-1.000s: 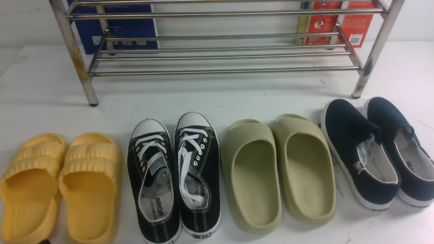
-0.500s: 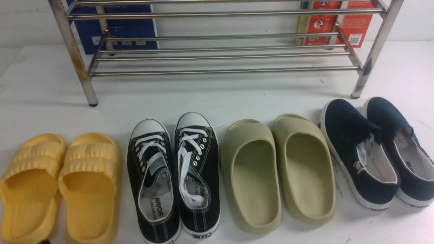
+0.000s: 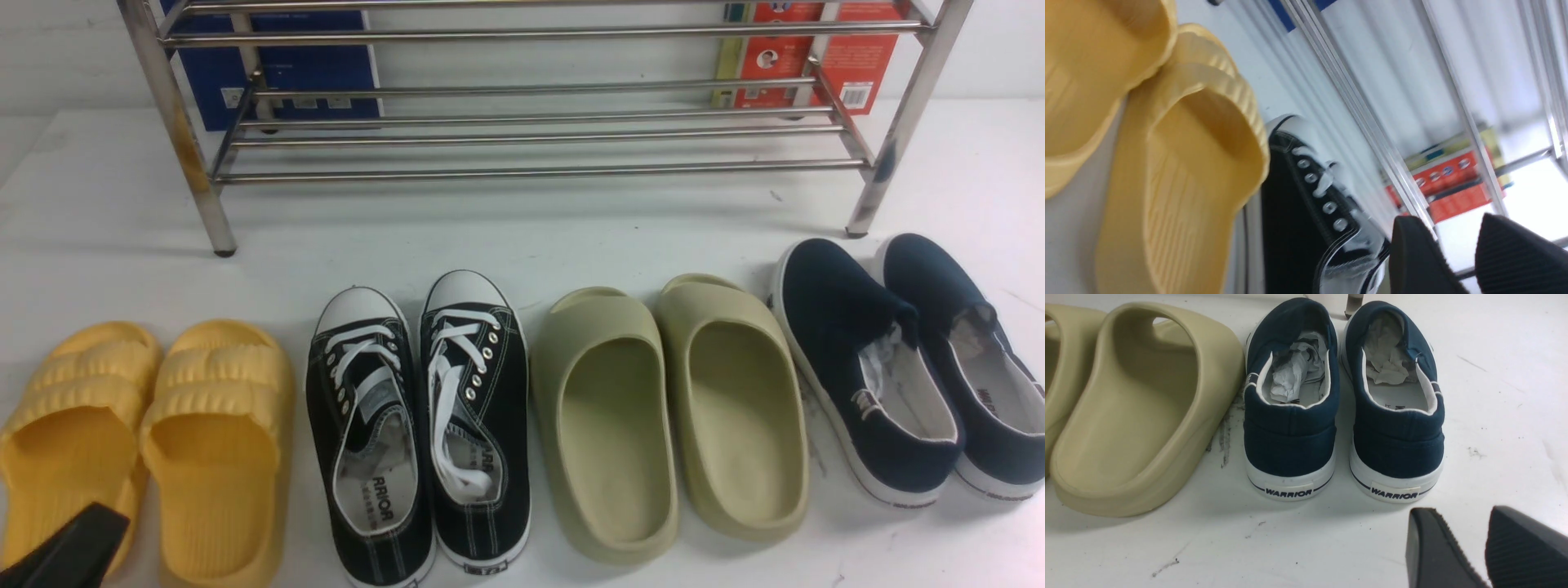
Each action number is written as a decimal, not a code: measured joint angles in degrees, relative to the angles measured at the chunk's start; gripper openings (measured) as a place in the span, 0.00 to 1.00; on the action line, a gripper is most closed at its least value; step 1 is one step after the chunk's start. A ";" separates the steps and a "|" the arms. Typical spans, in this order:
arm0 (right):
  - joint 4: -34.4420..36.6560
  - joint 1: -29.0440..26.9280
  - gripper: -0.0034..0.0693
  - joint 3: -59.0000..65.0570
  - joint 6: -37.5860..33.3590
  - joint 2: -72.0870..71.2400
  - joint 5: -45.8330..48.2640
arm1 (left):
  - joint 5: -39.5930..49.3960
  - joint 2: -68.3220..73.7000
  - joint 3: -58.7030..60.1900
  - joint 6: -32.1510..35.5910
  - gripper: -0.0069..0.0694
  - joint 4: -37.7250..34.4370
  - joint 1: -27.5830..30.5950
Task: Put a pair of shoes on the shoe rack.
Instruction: Use the left arm to grab the shoe closest to it
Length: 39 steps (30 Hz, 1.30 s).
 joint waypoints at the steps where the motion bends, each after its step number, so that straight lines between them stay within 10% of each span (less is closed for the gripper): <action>1: 0.00 0.00 0.38 0.00 0.00 0.00 0.00 | -0.66 0.00 0.00 0.07 0.40 -0.26 0.00; 8: 0.00 0.00 0.38 0.00 0.00 0.00 0.00 | 4.55 0.62 -6.84 2.38 0.27 -1.41 0.00; 12: 0.00 0.00 0.38 0.00 0.00 0.00 0.00 | 20.67 11.23 -21.69 8.07 0.07 3.80 0.00; 20: 0.00 0.00 0.38 0.00 0.00 0.00 0.00 | 48.03 45.27 -43.97 15.40 0.07 14.16 -0.23; 27: 0.00 0.00 0.38 0.00 0.00 0.00 0.00 | 46.88 64.84 -50.79 17.38 0.07 17.77 -8.35; 32: 0.00 0.00 0.38 0.00 0.00 0.00 0.00 | 45.84 73.63 -56.16 8.01 0.07 23.35 -21.26; 39: 0.00 0.00 0.38 0.00 0.00 0.00 0.00 | 43.71 75.69 -56.90 -0.58 0.11 31.88 -24.17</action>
